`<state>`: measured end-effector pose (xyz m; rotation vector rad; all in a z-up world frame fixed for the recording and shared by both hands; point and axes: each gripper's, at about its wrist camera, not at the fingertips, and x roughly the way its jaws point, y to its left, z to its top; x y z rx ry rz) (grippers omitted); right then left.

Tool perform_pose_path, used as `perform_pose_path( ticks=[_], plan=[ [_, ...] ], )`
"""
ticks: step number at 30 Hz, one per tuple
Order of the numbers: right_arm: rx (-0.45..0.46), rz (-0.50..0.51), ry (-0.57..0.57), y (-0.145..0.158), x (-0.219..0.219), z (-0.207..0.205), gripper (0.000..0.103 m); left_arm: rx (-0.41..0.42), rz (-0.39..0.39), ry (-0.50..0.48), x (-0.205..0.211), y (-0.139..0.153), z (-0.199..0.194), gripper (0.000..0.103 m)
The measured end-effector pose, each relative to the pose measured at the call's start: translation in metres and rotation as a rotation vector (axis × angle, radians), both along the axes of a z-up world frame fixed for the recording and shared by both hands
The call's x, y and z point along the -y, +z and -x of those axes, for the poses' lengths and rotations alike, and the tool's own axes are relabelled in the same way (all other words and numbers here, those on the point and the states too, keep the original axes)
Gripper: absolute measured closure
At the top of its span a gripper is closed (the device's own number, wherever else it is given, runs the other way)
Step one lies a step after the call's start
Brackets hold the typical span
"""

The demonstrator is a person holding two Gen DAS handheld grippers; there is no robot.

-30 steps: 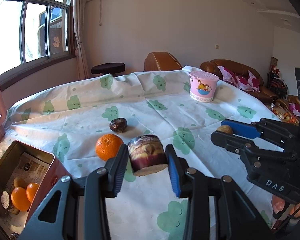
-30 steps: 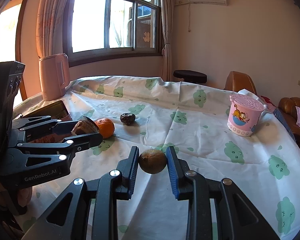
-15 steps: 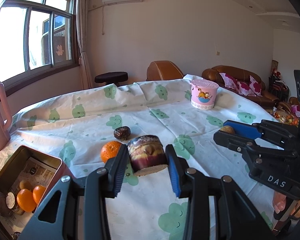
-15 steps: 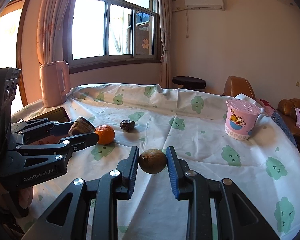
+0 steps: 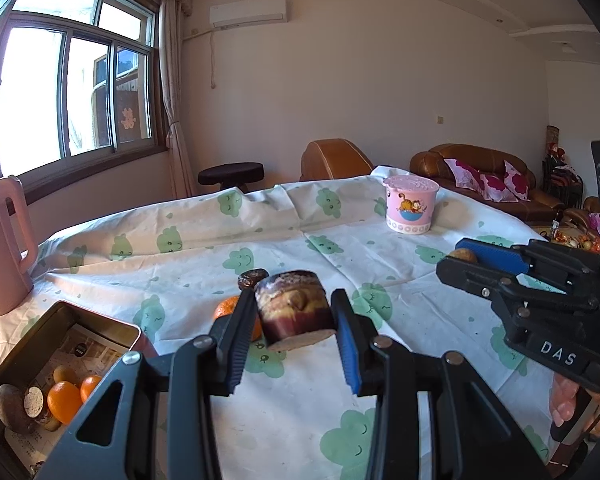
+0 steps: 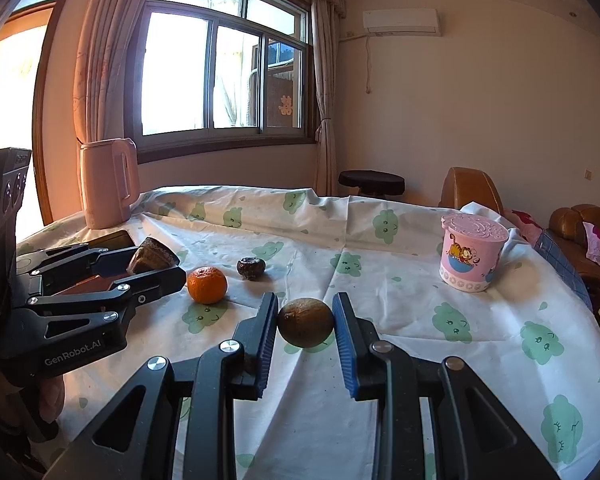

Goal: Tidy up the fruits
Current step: 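Lift the jar with left gripper while right gripper lifts the kiwi toward the tin, then carry the cork-topped jar over the tin with left gripper while right gripper carries the kiwi there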

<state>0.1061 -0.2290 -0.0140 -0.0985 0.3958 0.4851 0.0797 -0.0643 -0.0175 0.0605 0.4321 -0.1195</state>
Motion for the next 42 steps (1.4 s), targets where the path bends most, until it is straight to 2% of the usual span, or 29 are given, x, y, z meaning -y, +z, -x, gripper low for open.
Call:
perform_pose_path(
  ticks=[15,29,42],
  plan=[
    [-0.004,0.066,0.018,0.001,-0.017,0.003,0.073,0.020,-0.010,0.020,-0.009,0.002,0.017,0.063],
    [0.055,0.061,0.140,0.044,-0.065,0.015,0.073,0.019,0.020,0.127,-0.060,0.018,0.035,0.063],
    [0.084,0.078,0.230,0.063,-0.111,0.024,0.073,0.014,0.043,0.189,-0.104,0.019,0.049,0.063]
  ],
)
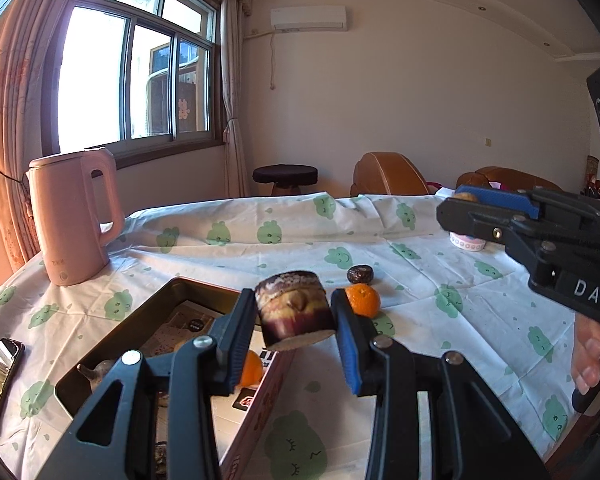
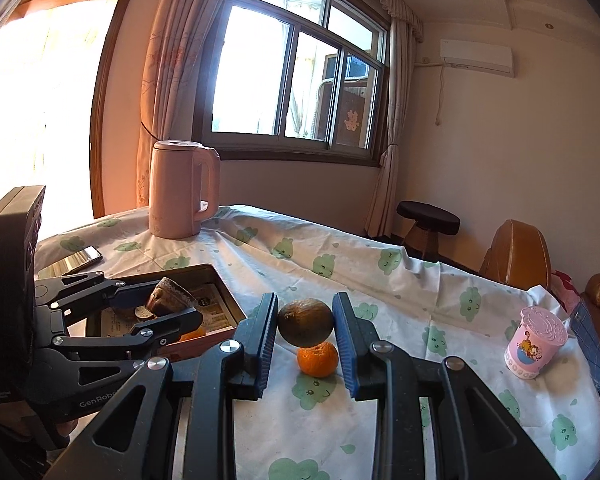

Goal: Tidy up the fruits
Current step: 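Carry the cork-topped jar over the tin with left gripper while right gripper carries the kiwi there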

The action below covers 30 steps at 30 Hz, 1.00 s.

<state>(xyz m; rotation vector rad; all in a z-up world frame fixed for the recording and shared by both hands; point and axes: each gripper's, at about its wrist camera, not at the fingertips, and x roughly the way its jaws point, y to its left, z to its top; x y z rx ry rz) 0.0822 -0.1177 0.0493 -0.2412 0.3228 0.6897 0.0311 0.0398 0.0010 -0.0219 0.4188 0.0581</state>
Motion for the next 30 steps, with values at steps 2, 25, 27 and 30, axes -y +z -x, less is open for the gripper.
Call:
perform_pose_path(
  ticks=[2,25,27,30],
  plan=[
    [0.002,0.006,0.012,0.002,-0.006,0.000,0.073,-0.004,0.002,0.013,-0.007,-0.001,0.001,0.063],
    [-0.014,0.036,0.141,-0.005,-0.081,0.006,0.073,-0.037,0.017,0.128,-0.062,-0.013,0.016,0.063],
    [-0.017,0.036,0.148,-0.006,-0.085,0.007,0.073,-0.039,0.014,0.136,-0.065,-0.014,0.017,0.063],
    [-0.024,0.036,0.157,-0.008,-0.091,0.008,0.073,-0.044,0.010,0.148,-0.069,-0.015,0.018,0.063]
  ],
)
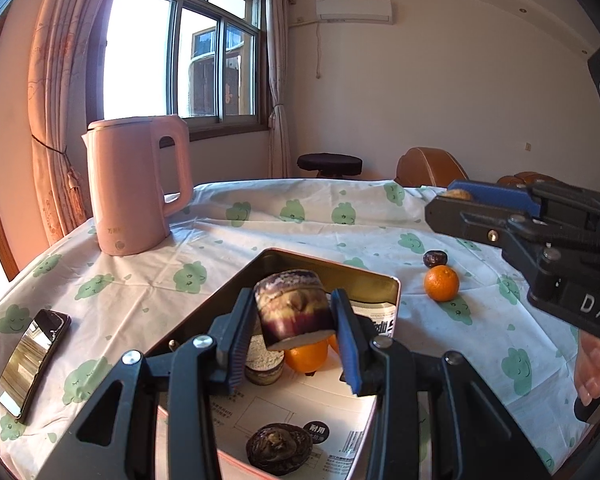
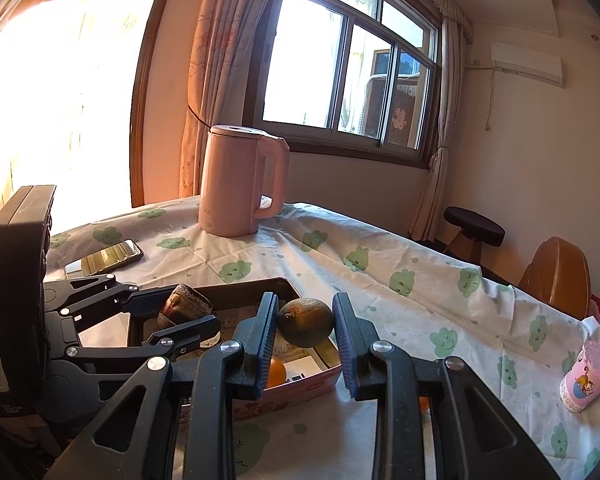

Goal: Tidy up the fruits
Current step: 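Carry the cork-topped jar over the tin with left gripper while right gripper carries the kiwi there, then lower and release the jar into the tin with left gripper while right gripper releases the kiwi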

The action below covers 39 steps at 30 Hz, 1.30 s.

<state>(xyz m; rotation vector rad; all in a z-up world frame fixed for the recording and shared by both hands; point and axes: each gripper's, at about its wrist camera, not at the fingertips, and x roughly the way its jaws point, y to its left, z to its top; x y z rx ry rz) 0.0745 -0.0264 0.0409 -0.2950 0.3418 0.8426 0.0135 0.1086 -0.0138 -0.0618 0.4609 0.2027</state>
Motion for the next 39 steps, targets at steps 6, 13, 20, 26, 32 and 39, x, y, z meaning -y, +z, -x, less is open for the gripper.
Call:
perform_pose_path(
  ticks=[6,13,20,26,32,39],
  plan=[
    [-0.013,0.011,0.020,-0.008,-0.014,0.000,0.073,-0.020,-0.006,0.027,-0.012,-0.004,0.001,0.063],
    [-0.045,0.016,0.042,-0.020,-0.029,-0.001,0.073,-0.042,-0.005,0.046,-0.025,-0.010,0.002,0.063],
    [-0.076,0.024,0.058,-0.030,-0.041,-0.003,0.073,-0.070,0.002,0.053,-0.033,-0.016,0.001,0.063],
    [-0.099,0.034,0.069,-0.038,-0.049,-0.004,0.073,-0.089,0.003,0.049,-0.035,-0.020,-0.001,0.063],
    [-0.125,0.049,0.078,-0.047,-0.055,-0.005,0.073,-0.105,0.001,0.045,-0.036,-0.022,-0.002,0.063],
    [-0.164,0.064,0.082,-0.058,-0.060,-0.010,0.073,-0.129,0.005,0.038,-0.037,-0.026,-0.005,0.063]
  ],
)
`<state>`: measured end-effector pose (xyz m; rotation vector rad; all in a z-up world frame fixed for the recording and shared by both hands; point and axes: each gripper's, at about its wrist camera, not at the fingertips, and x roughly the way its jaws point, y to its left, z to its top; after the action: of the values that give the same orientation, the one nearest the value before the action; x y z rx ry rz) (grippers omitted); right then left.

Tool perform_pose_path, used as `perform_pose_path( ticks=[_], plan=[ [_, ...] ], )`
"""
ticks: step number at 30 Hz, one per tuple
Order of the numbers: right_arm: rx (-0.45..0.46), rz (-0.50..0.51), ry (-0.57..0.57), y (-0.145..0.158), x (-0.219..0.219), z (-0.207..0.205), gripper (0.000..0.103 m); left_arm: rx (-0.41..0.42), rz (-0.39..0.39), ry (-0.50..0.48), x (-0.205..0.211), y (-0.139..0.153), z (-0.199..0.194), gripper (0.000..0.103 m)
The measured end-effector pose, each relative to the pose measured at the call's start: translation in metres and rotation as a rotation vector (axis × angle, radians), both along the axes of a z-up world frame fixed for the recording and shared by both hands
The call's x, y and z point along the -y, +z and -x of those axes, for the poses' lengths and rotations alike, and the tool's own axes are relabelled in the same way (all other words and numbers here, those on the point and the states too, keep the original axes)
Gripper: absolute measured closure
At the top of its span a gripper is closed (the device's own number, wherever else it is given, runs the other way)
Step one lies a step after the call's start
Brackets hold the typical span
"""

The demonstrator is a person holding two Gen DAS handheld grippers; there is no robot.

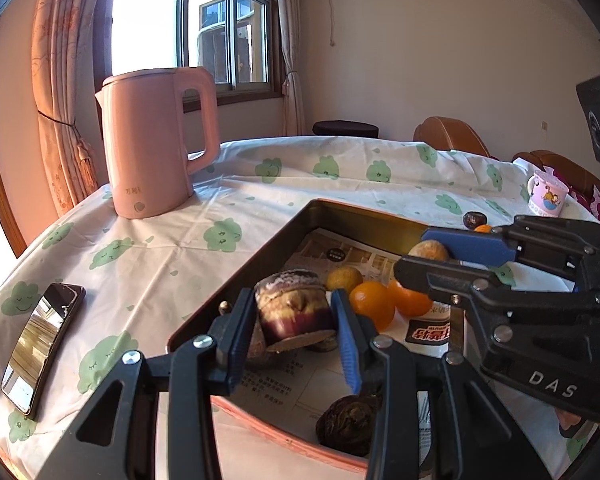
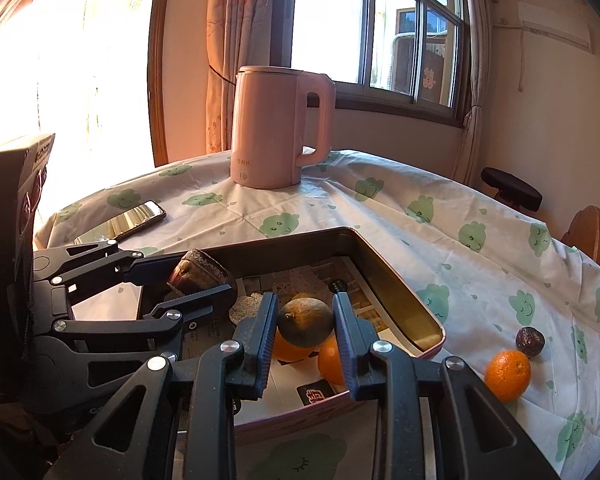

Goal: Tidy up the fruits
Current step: 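Lower and release the jar into the tin with left gripper while right gripper releases the kiwi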

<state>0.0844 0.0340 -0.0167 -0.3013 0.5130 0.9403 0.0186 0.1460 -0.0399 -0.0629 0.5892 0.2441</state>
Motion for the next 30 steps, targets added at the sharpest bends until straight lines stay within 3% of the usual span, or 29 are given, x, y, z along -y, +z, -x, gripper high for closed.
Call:
perform_pose_path(
  ticks=[18,23,26,30],
  plan=[
    [-0.062,0.066,0.014,-0.022,-0.008,-0.007,0.073,-0.018,-0.035,0.002,0.002,-0.002,-0.001,0.060],
    [-0.077,0.051,0.016,-0.022,-0.005,-0.008,0.072,-0.008,-0.023,0.022,-0.001,-0.001,0.002,0.050],
    [-0.087,0.033,0.008,-0.021,-0.002,-0.009,0.063,0.005,-0.017,0.026,-0.003,0.002,0.006,0.046],
    [-0.075,0.016,-0.012,-0.017,0.010,-0.009,0.054,0.045,-0.006,0.045,-0.003,0.010,0.012,0.020]
  ],
)
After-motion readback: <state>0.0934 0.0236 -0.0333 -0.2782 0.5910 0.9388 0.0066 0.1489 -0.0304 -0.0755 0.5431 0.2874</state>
